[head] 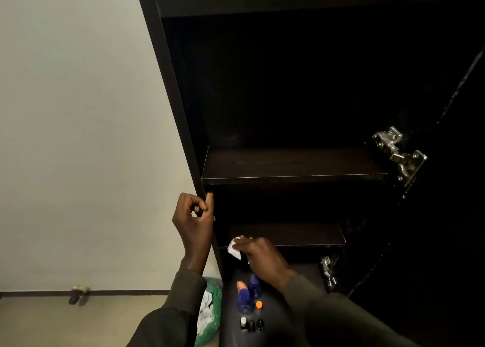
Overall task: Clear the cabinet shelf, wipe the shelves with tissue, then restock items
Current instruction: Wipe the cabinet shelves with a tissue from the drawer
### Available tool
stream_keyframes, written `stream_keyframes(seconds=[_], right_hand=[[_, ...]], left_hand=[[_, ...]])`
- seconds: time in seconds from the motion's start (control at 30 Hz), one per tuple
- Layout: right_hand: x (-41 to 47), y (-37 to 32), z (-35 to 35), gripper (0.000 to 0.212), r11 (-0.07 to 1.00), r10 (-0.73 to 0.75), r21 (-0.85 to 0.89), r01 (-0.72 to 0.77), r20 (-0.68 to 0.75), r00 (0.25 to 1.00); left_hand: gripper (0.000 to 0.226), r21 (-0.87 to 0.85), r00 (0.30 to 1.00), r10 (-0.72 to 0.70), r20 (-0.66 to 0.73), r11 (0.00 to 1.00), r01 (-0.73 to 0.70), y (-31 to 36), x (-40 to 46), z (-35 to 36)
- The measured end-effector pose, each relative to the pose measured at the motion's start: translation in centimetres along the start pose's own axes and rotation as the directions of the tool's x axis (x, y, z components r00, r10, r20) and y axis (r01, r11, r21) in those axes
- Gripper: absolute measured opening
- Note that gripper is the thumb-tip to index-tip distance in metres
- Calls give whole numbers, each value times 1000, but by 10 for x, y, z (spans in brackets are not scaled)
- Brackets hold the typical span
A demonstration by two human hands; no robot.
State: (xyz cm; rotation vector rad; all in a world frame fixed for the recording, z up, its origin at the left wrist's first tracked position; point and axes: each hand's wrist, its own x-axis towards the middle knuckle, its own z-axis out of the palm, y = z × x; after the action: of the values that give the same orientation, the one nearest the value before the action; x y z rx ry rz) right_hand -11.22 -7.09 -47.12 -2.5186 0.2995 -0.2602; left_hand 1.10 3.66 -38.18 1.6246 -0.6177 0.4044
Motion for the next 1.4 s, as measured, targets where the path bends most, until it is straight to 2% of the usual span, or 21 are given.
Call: stream_keyframes(seconds=[0.07,0.1,0.17,0.2,0.23,0.33,0.43,0.5,0.6,0.73,0.83,0.87,0.93,1.0,1.03,1.1,1.17,1.3,1.4], right_hand=[[-4,9,-26,54,992,81,106,-70,-104,991],[-9,16,-41,53,980,162,147,-132,-213,964],[-23,42,-67,53,951,307,160,-263,-439,844],[-32,56,-77,55,936,347,142,-321,-509,788],[-39,70,-83,57,919,376,110,-379,-533,758],[-52,91,-82,51,863,455,25,-505,-472,755],[-51,95,-56,38,859,455,-14,-511,-435,777],[-41,90,-38,47,839,473,-69,-540,-401,785],[-25,65,-16,53,883,399,-98,-458,-355,845],[-6,21,14,53,989,124,-51,-135,-176,977],[10,-1,20,41,999,-48,-31,44,-152,987],[15,-7,18,33,998,-57,-11,56,-173,983],[18,-14,10,24,993,80,104,-61,-184,980],[16,-22,-1,17,920,269,337,-201,-168,948],[13,-29,-10,15,839,330,497,-219,-146,933],[3,-47,-40,23,626,390,761,-173,-113,914],[-12,-65,-82,33,441,412,887,-139,-63,909],[-41,-92,-165,31,370,438,928,-47,-130,890],[-53,-102,-216,26,394,495,919,2,-214,842]], left_hand=[[35,-15,1000,-4,5,1000,4,0,0,-1],[36,-16,1000,-4,9,1000,4,1,0,-1],[35,-5,1000,-1,8,1000,1,1,1,-1],[34,0,1000,-1,6,1000,1,0,1,0],[34,2,1000,-2,1,1000,2,0,1,1],[35,-18,1000,-4,-12,1000,3,-1,0,2],[37,-31,1000,-11,-23,999,10,1,-1,3],[37,-39,999,-21,-35,999,20,2,-1,3],[36,-30,999,-20,-42,999,19,2,-1,3],[36,-23,1000,-13,-18,1000,12,2,-2,2],[37,-15,1000,8,-9,1000,-8,2,0,1],[38,-12,1000,17,-7,1000,-17,4,2,0],[40,-12,1000,21,5,1000,-21,4,1,-1],[40,-3,999,30,23,1000,-30,2,1,-3],[39,3,999,35,31,999,-36,1,2,-4],[38,1,999,38,30,999,-38,-1,3,-4],[39,-10,999,37,21,999,-37,0,4,-4],[40,-38,996,83,-14,996,-84,3,6,-9],[42,-100,983,168,-70,980,-174,14,16,-11]])
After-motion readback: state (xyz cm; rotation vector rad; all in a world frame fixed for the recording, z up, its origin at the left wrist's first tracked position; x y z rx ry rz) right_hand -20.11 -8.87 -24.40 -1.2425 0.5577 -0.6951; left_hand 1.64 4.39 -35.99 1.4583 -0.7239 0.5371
